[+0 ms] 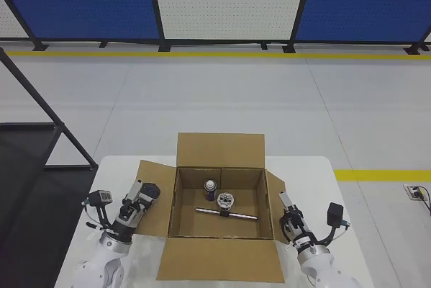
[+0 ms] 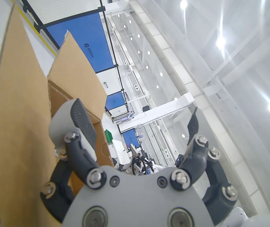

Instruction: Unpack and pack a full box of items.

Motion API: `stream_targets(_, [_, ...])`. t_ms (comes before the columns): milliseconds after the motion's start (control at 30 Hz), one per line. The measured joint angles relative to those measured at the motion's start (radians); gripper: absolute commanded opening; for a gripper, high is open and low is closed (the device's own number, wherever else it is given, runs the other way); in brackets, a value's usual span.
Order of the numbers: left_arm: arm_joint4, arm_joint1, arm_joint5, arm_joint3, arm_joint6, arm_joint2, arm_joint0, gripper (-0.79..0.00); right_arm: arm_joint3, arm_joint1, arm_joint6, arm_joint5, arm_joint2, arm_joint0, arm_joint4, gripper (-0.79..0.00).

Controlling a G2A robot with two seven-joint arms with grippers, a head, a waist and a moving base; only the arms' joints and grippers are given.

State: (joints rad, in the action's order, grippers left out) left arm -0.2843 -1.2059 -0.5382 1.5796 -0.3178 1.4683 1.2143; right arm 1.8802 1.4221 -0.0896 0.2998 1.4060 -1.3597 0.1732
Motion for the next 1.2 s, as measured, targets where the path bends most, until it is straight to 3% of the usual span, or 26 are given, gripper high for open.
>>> stream_targets(400, [-0.006, 0.013, -0.026, 0.212, -0.023, 0.116, 0.095, 0.000, 0.007, 0.002, 0.031, -0.022, 0.004, 0.007, -0.028, 0.000])
stream_targets(633, [-0.051, 0.016, -0.058, 0.286, -0.077, 0.128, 0.124, 0.000, 0.045, 0.005, 0.042, -0.086, 0.003, 0.005, -0.090, 0.000])
stream_targets(867, [-0.131, 0.026, -0.051, 0.293, -0.301, 0.094, 0.098, 0.000, 0.117, 0.004, 0.004, -0.103, -0.026, 0.007, -0.080, 0.000])
stream_targets(1200, [-0.130, 0.025, -0.052, 0.293, -0.287, 0.094, 0.099, 0.000, 0.115, 0.004, 0.005, -0.103, -0.026, 0.007, -0.081, 0.000])
